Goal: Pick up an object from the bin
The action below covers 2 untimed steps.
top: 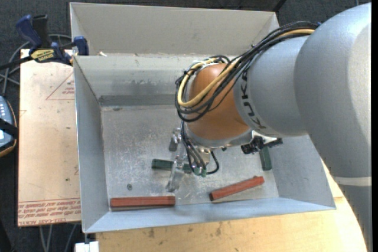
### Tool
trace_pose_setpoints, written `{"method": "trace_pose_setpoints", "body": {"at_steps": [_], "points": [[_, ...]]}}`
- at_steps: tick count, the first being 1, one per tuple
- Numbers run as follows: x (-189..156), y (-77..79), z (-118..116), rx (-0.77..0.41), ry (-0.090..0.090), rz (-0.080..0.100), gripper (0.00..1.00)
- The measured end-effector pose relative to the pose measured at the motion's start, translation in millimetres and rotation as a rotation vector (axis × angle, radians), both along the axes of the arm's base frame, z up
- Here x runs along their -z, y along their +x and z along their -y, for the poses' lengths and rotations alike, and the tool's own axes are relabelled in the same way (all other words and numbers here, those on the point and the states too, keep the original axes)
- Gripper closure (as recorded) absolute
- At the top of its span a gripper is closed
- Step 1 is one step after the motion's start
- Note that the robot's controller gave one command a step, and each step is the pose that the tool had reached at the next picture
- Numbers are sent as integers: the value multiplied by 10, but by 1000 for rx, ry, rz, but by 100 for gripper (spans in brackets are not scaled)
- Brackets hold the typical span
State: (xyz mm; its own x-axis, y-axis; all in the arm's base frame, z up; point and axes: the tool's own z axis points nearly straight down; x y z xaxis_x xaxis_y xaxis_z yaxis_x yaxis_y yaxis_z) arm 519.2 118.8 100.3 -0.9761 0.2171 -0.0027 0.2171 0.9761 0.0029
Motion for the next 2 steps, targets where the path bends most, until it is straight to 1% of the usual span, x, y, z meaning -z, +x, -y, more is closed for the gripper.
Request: {"method": "trace_pose_setpoints", "body": {"at_steps": [1, 2], "points": [[12, -80, 34, 91, -1, -5, 0], [304, -113, 81, 246, 0, -5, 0]]}}
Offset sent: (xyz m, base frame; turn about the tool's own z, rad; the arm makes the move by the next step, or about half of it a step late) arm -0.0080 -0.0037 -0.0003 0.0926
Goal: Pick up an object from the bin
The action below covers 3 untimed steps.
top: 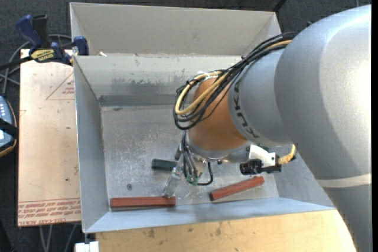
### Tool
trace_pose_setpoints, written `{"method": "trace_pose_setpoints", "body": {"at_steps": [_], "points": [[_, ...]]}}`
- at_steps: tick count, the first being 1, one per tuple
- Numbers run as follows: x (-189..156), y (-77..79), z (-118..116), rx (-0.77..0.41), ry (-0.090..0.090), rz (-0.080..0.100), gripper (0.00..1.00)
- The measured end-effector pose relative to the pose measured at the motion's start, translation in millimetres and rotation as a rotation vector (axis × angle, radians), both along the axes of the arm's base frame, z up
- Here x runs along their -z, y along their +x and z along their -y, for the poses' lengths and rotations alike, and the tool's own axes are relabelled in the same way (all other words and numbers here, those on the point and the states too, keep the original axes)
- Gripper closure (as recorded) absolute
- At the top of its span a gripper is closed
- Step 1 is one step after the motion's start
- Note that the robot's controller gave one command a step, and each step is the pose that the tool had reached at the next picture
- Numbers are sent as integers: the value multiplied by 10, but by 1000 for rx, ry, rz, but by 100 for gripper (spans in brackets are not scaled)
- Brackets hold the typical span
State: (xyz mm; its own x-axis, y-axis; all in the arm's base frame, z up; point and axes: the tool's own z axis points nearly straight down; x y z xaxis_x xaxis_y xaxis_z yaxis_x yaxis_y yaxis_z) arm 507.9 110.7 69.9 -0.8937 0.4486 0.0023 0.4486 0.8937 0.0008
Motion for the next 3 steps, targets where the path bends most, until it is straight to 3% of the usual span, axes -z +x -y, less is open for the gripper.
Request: {"method": "trace_pose_setpoints", "body": {"at_steps": [1, 2, 3], "points": [[-2, 3, -2, 1, 0, 1, 0], [-5, 6, 0, 1, 0, 2, 100], [-31, 8, -1, 2, -1, 2, 100]]}}
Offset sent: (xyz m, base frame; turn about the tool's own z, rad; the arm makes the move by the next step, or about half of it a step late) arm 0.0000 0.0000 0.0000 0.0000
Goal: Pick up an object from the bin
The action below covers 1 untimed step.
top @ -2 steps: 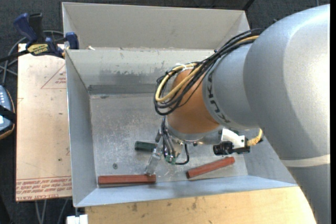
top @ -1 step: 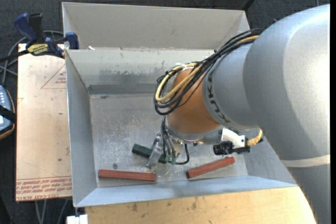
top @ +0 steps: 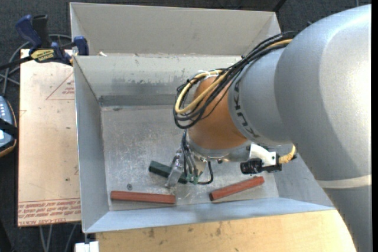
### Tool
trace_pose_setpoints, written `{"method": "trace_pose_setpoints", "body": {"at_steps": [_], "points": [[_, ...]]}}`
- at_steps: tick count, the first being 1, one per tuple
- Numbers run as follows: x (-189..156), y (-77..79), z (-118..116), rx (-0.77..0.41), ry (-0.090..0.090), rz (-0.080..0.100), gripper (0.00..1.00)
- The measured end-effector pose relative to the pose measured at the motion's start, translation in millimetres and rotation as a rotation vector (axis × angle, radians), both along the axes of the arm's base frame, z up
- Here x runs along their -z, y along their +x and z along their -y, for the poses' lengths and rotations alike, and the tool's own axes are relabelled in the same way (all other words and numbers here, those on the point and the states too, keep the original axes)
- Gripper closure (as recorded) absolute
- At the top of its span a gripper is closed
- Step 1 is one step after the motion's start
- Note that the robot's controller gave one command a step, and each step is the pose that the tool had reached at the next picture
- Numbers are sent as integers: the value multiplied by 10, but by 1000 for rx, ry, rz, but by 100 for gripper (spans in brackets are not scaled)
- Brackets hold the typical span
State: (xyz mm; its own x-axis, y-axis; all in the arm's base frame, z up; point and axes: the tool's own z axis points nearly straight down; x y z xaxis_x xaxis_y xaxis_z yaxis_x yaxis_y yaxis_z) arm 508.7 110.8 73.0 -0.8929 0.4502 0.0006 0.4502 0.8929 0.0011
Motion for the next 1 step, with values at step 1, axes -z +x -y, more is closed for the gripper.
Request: {"method": "trace_pose_setpoints", "body": {"at_steps": [1], "points": [[-977, 19, -6, -2, 1, 8, 100]]}}
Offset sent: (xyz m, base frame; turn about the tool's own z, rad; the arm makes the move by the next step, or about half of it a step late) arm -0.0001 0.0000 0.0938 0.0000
